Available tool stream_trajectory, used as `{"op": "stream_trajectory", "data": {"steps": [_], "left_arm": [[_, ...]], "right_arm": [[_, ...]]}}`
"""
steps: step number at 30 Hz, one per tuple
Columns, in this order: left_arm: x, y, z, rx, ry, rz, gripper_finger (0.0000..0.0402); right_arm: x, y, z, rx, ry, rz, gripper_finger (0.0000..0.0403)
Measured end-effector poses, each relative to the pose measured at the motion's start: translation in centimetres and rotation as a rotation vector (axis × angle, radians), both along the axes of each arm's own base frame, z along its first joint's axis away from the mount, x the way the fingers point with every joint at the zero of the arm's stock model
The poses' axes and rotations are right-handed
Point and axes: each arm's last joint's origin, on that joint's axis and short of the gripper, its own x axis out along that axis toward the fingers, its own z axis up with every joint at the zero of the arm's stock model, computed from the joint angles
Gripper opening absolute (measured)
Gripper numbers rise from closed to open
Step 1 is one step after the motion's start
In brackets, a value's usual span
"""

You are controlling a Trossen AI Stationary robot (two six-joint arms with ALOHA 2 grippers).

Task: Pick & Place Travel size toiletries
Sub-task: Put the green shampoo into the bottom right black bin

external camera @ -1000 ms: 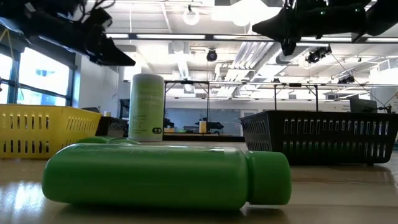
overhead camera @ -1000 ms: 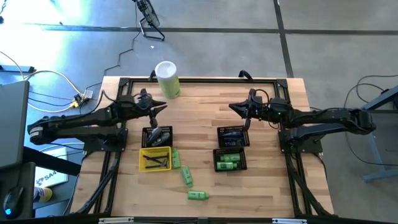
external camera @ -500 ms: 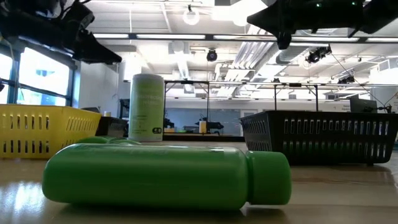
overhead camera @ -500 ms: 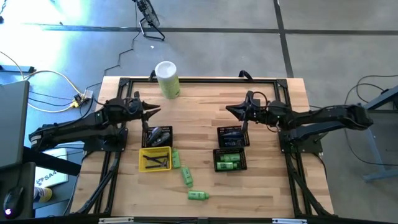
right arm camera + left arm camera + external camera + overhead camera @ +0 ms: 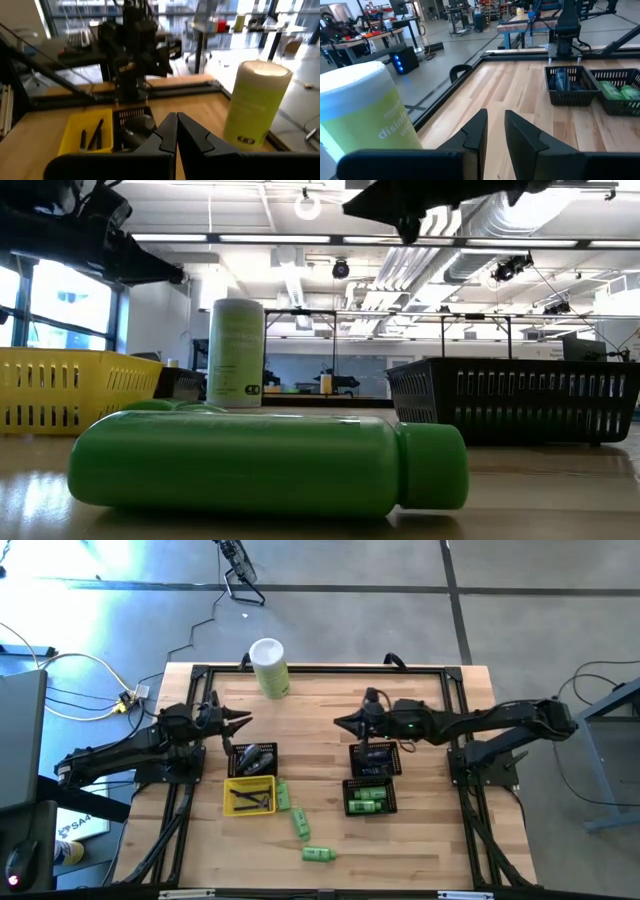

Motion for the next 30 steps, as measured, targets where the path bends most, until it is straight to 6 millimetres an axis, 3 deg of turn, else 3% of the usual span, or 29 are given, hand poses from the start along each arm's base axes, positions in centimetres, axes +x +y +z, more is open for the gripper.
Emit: {"op": "stream_trajectory", "data": {"steps": [7, 14, 30], "left_arm": [[0.0, 0.0, -0.3, 0.006, -0.002, 0.000, 0.0063], [0.0, 0.0, -0.3, 0.009, -0.001, 0.003, 0.0063], [-0.1, 0.0, -0.8, -0.035, 0.031, 0.006, 0.0063]], "right_arm": [[2.8, 0.6, 1.4, 0.047, 0.137, 0.013, 0.0002], [5.1, 2.4, 2.6, 0.045, 0.237, 0.072, 0.0002], [11.6, 7.8, 0.2, 0.089, 0.574, 0.240, 0.0002]]}}
